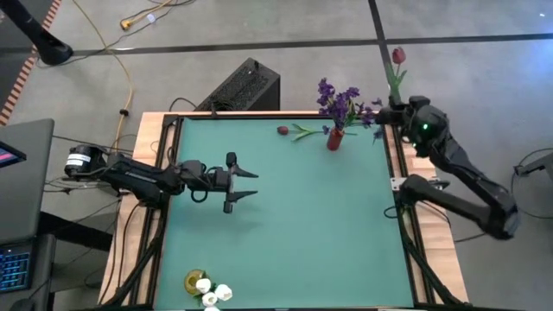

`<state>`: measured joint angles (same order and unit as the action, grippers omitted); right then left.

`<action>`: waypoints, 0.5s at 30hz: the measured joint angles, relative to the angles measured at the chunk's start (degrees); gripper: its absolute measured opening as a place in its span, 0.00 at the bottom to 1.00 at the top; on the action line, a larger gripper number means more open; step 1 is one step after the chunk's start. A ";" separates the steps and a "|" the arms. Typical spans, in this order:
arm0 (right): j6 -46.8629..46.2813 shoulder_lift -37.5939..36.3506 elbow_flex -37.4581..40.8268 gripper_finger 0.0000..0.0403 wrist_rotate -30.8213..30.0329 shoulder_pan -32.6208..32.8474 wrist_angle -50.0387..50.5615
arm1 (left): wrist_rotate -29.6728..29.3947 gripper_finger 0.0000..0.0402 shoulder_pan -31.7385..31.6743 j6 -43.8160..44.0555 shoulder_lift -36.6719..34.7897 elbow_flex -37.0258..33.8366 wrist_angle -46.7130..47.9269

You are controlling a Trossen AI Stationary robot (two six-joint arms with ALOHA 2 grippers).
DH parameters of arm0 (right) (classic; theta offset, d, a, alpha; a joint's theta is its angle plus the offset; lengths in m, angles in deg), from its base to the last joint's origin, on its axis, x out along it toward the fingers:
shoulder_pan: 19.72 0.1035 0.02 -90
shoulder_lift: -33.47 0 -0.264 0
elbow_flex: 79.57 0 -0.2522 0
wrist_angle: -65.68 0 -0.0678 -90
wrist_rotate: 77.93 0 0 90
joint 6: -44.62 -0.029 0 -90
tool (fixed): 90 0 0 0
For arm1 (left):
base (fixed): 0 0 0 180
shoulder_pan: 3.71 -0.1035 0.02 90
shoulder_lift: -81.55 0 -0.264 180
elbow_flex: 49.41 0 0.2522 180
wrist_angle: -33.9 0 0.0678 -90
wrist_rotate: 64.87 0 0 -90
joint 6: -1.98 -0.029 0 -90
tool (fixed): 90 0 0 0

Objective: Sort flowers into vase by color
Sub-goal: Put the red flowers into the red vase

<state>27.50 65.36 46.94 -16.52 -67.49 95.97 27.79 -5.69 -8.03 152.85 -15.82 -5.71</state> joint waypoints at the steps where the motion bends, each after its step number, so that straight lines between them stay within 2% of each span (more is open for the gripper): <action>1: 1.24 0.11 0.00 0.03 1.55 -2.97 0.10 | 0.05 0.53 0.00 0.16 0.01 0.00 0.01; 5: 4.85 2.82 0.06 0.03 7.74 -12.86 -1.67 | 0.06 0.53 0.00 0.65 0.01 0.00 0.12; 8: 4.84 6.20 1.32 0.03 16.30 -18.48 -8.75 | 0.66 0.53 0.00 0.64 0.01 0.00 0.12; 11: 3.93 5.84 2.93 0.03 15.34 -19.75 -11.69 | 1.64 0.53 0.00 0.99 0.01 0.00 0.05; 15: 1.28 3.95 5.61 0.03 15.90 -17.69 -15.97 | 1.58 0.53 0.04 1.39 0.01 0.00 -0.06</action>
<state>28.77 69.31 52.56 -0.62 -85.18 80.00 29.38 -5.65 -6.63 152.86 -15.82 -5.77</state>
